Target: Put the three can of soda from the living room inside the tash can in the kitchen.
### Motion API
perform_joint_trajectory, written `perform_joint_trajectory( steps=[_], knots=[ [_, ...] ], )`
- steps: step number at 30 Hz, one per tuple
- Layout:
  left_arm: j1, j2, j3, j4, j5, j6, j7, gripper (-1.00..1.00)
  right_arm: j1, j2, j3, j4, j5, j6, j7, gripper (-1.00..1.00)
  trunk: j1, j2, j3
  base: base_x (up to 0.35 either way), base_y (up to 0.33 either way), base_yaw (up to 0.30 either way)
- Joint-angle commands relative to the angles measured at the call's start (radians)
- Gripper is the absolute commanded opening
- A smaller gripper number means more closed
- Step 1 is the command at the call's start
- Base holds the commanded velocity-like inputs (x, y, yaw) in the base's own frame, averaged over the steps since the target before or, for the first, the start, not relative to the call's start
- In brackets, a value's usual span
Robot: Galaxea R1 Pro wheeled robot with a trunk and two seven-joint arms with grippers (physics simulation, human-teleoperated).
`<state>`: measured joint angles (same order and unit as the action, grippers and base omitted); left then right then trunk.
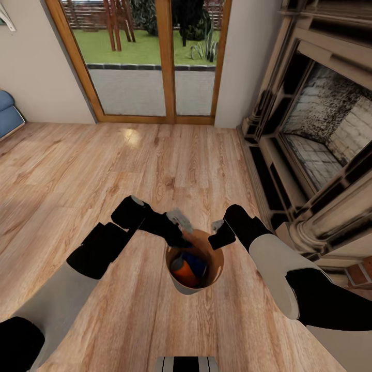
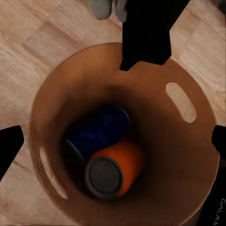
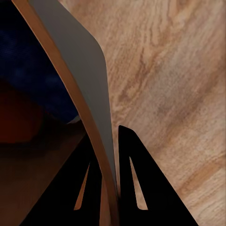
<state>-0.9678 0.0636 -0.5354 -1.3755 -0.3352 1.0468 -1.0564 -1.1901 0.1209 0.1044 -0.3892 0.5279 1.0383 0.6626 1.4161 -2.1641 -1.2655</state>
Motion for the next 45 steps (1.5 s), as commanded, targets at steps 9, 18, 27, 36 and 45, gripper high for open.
perform_joint_trajectory(
  steps=[9, 18, 27, 36, 45],
  knots=[
    [0.122, 0.134, 0.356, -0.063, -0.003, -0.024, 0.014, 1.00, 0.001, -0.002, -0.006, 0.002, -0.029, 0.009, 0.005, -1.00, 0.000, 0.000, 0.000, 0.000, 0.000, 0.000],
    [0.379, 0.149, 0.870, 0.224, 0.004, -0.486, 0.213, 1.00, 0.001, -0.010, -0.015, 0.002, -0.034, 0.009, 0.008, -1.00, 0.000, 0.000, 0.000, 0.000, 0.000, 0.000],
    [0.435, 0.150, 0.967, 0.469, 0.067, -0.763, 0.241, 1.00, 0.001, -0.022, -0.057, 0.013, -0.037, 0.009, 0.012, -1.00, 0.000, 0.000, 0.000, 0.000, 0.000, 0.000],
    [0.447, 0.132, 0.973, 0.482, 0.076, -0.785, 0.345, 1.00, 0.003, -0.068, -0.071, 0.016, -0.040, 0.009, 0.023, -1.00, 0.027, -0.049, -0.022, 0.000, 0.000, 0.000],
    [0.448, 0.107, 0.972, 0.490, 0.073, -0.822, 0.398, 1.00, 0.003, -0.083, -0.127, 0.017, -0.039, 0.009, 0.025, -1.00, 0.061, -0.112, -0.050, 0.000, 0.000, 0.000]
  ],
)
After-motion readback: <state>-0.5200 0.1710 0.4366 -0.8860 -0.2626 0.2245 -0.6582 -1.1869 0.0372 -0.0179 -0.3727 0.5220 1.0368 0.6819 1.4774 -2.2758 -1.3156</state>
